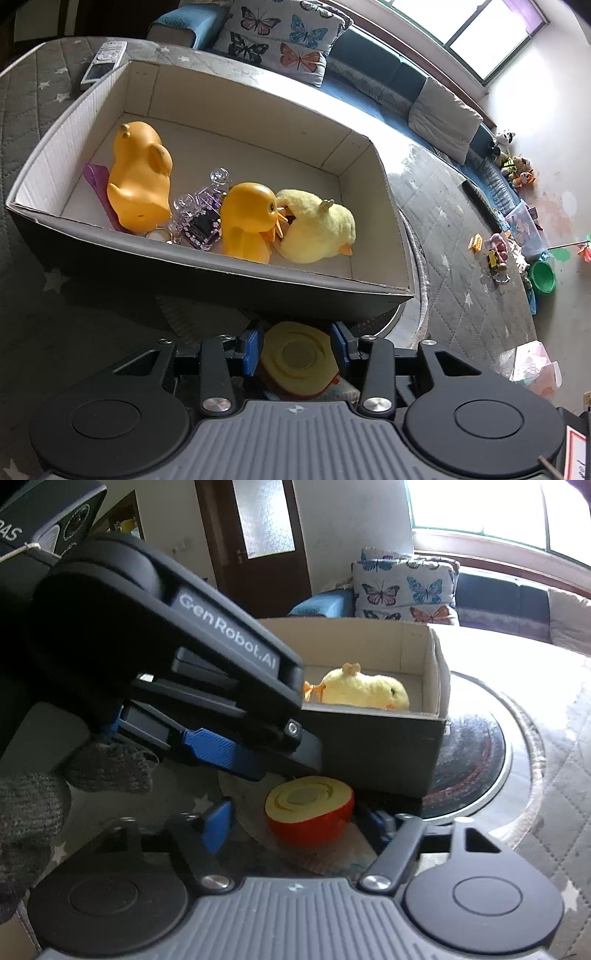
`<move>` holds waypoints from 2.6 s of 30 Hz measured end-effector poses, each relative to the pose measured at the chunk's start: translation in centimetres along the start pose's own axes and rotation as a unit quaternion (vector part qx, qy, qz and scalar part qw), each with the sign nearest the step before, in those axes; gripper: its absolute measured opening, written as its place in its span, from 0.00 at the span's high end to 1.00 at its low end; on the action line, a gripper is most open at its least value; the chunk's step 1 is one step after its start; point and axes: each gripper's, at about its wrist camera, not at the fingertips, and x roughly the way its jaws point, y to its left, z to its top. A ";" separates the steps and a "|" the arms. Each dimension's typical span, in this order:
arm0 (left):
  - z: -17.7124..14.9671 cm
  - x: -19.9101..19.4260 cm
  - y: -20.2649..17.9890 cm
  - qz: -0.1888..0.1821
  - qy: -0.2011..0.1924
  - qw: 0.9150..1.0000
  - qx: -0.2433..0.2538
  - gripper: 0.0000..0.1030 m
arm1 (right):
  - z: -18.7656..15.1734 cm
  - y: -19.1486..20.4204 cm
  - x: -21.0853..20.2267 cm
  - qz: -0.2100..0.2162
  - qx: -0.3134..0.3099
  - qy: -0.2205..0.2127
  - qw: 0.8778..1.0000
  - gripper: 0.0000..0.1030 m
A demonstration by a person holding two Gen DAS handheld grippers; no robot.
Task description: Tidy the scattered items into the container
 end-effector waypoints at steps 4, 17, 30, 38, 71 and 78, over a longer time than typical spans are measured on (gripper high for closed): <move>0.2 0.5 0.2 0.000 0.004 1.000 -0.007 0.59 | -0.2 -0.2 0.2 0.008 0.009 0.003 1.000 0.49; -0.4 0.4 0.5 -0.007 0.012 1.000 -0.006 0.59 | -1.1 0.8 -0.7 0.002 -0.009 -0.004 1.000 0.50; -1.1 -0.1 1.0 0.001 0.013 1.000 -0.008 0.59 | -2.0 2.1 -1.3 -0.006 -0.039 -0.008 0.999 0.49; -1.4 0.0 1.2 0.003 0.018 1.000 -0.012 0.59 | -2.1 2.2 -1.1 -0.007 -0.041 -0.002 0.999 0.49; -2.1 -0.3 3.2 -0.029 0.038 0.998 -0.051 0.56 | -2.8 3.3 -1.9 -0.013 -0.056 -0.009 0.998 0.42; -2.4 0.0 2.2 -0.025 0.052 0.998 -0.031 0.54 | -3.0 3.4 -1.9 -0.013 -0.056 -0.009 0.998 0.42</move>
